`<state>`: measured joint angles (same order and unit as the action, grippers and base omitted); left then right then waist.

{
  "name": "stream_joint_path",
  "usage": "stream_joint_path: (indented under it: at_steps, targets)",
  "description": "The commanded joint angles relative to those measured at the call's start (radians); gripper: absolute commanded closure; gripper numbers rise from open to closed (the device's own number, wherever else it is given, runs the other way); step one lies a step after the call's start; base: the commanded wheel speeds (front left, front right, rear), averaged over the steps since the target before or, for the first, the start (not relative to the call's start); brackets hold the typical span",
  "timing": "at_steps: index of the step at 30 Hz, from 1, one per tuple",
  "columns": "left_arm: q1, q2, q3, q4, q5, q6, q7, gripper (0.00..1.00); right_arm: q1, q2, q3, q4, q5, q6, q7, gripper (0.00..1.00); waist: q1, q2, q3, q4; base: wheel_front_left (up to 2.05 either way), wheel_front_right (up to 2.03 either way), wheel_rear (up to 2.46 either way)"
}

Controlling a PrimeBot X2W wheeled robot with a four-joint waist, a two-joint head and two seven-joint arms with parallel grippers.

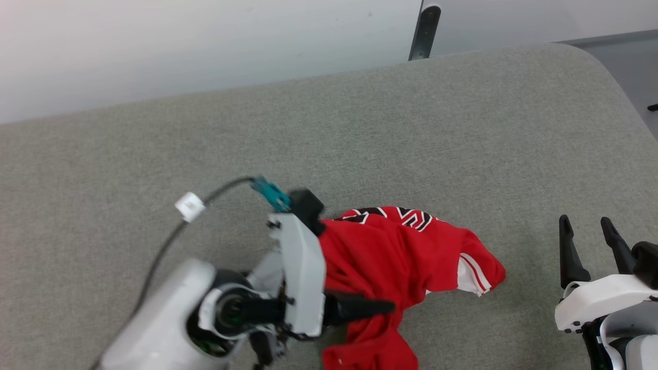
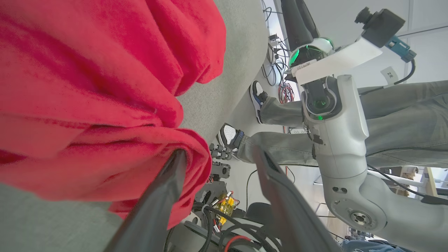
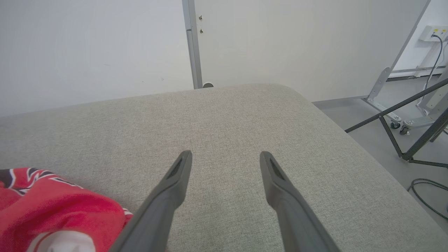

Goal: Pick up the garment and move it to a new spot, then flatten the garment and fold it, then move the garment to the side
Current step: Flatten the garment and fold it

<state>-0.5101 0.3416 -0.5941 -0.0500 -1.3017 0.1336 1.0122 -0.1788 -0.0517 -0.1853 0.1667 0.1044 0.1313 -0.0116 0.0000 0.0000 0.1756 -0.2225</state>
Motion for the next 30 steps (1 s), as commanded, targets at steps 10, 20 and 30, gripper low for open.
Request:
stream_joint_path:
  at_steps: [10,20,30]
  targets:
    - [-0.121,0.077,0.069,-0.002,0.143,-0.027,-0.103,0.00,-0.006,0.002,0.011,0.010,-0.008,-0.001,-0.014,0.00,0.0000,0.0000,-0.012,0.011,0.00,0.00,0.00]
    - [-0.154,0.086,-0.005,0.180,0.183,-0.078,-0.052,0.00,-0.012,0.002,0.009,0.015,0.005,-0.001,-0.024,0.00,0.0000,0.0000,0.016,-0.034,0.00,0.00,0.00]
    - [-0.137,0.076,-0.082,0.276,0.206,-0.030,0.037,1.00,-0.018,0.002,0.008,0.033,0.021,-0.001,-0.034,0.00,0.0000,0.0000,0.037,-0.043,0.00,0.00,0.00]
